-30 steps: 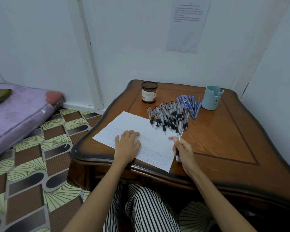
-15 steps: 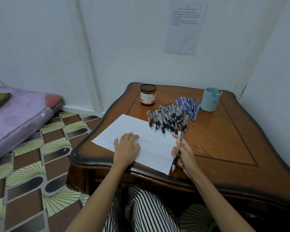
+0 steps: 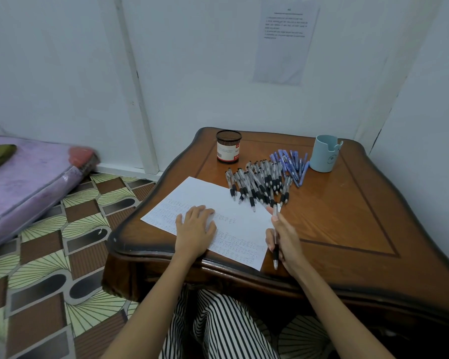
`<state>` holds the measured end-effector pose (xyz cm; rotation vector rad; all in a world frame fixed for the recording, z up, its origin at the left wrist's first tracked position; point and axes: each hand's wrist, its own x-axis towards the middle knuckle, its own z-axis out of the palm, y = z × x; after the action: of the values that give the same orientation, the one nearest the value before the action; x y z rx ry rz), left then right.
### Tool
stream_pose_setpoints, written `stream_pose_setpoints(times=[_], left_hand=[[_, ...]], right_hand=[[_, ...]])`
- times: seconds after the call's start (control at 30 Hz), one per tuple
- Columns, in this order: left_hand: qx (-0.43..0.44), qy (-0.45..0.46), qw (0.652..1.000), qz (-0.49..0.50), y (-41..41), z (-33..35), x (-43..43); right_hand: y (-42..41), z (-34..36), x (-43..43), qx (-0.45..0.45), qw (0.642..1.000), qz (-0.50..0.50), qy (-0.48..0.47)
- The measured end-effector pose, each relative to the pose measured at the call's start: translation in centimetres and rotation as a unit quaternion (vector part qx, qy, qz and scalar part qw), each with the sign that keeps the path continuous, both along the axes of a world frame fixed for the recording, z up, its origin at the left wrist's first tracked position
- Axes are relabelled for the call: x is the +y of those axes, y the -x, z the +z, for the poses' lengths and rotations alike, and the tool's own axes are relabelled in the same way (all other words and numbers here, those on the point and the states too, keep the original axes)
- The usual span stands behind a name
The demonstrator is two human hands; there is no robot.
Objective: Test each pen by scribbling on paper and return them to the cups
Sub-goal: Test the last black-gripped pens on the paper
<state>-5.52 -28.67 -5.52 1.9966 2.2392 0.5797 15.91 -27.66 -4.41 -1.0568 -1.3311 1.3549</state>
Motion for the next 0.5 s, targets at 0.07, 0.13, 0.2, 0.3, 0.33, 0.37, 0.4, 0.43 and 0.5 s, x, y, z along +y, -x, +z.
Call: stream_pose_setpoints(times=[0.07,0.13,0.2,0.3,0.33,0.37,0.4,0.43,0.5], left_hand=[[-0.001,-0.001,1.000,-0.002,0.0,0.0,-0.1],[0.001,0.003,1.000,-0.002,0.0,0.0,-0.1],[0.001,0.006,1.000,-0.001,0.0,0.0,-0.1],[-0.001,0.007,1.000,0.001,-0.1,0.0,-0.1],[-0.002,0.009,1.000,0.001,-0.1,0.1,-0.1],[-0.001,0.010,1.000,0.000,-0.1,0.1,-0.1],[0.000,0.012,1.000,0.000,-0.1,0.2,-0.1],[0.002,0.013,1.000,-0.001,-0.1,0.2,-0.2],[0.011,0.020,1.000,-0.001,-0.2,0.4,-0.2]], right_hand=[[0.2,0.3,-0.2,-0.012,1.000,0.003,-0.007],[0.3,0.7,-0.4,-0.013,1.000,0.007,-0.009],[0.3,0.7,-0.5,-0.012,1.000,0.008,-0.014],[0.3,0.1,-0.3,-0.041,0.999,0.002,-0.033],[0.3,-0.2,0.0,-0.062,0.997,-0.006,-0.042],[0.4,-0.4,0.3,-0.081,0.995,-0.012,-0.049],[0.4,-0.5,0.7,-0.100,0.993,-0.018,-0.054],[0.5,-0.6,1.3,-0.119,0.991,-0.024,-0.057],[0.7,-0.5,2.7,-0.151,0.986,-0.046,-0.061]])
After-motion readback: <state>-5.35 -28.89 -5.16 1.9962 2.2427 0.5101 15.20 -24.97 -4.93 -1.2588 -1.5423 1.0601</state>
